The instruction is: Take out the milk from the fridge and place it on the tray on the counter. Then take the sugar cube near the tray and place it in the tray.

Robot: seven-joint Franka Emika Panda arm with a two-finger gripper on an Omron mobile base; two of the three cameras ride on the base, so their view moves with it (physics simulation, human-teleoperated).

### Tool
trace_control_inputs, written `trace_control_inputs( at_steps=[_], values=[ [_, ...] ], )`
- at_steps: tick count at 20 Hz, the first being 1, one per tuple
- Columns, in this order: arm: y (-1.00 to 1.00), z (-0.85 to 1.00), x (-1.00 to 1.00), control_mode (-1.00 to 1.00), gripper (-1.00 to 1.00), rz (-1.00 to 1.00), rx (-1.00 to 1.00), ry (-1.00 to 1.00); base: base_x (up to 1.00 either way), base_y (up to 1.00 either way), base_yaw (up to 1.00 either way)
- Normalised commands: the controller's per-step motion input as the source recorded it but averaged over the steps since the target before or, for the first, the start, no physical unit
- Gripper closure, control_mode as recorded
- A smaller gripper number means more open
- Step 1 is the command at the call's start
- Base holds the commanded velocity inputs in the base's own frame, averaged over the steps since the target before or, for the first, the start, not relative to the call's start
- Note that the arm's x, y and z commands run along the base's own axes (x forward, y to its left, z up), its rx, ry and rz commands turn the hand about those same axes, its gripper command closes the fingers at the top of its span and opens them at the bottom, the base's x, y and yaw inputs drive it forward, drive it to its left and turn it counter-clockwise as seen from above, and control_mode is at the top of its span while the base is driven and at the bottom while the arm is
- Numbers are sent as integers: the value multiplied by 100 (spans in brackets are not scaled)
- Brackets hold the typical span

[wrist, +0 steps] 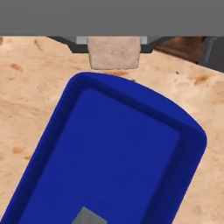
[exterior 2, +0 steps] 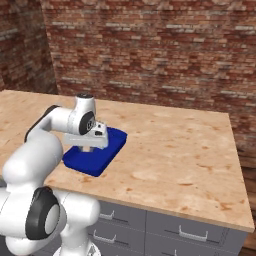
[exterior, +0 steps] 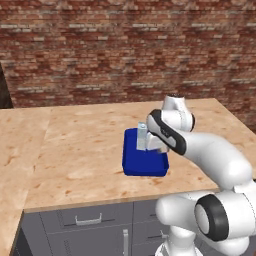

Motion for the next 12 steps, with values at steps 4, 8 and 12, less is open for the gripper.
trace_control_inputs(
  at_steps=[4,8,12],
  values=[
    [17,-37,0,-100,100,-8,0,0,0,0,0],
    [19,-31,0,-100,100,-6,0,-3,0,0,0],
    [21,-31,4,-100,100,-5,0,-1,0,0,0]
  ],
)
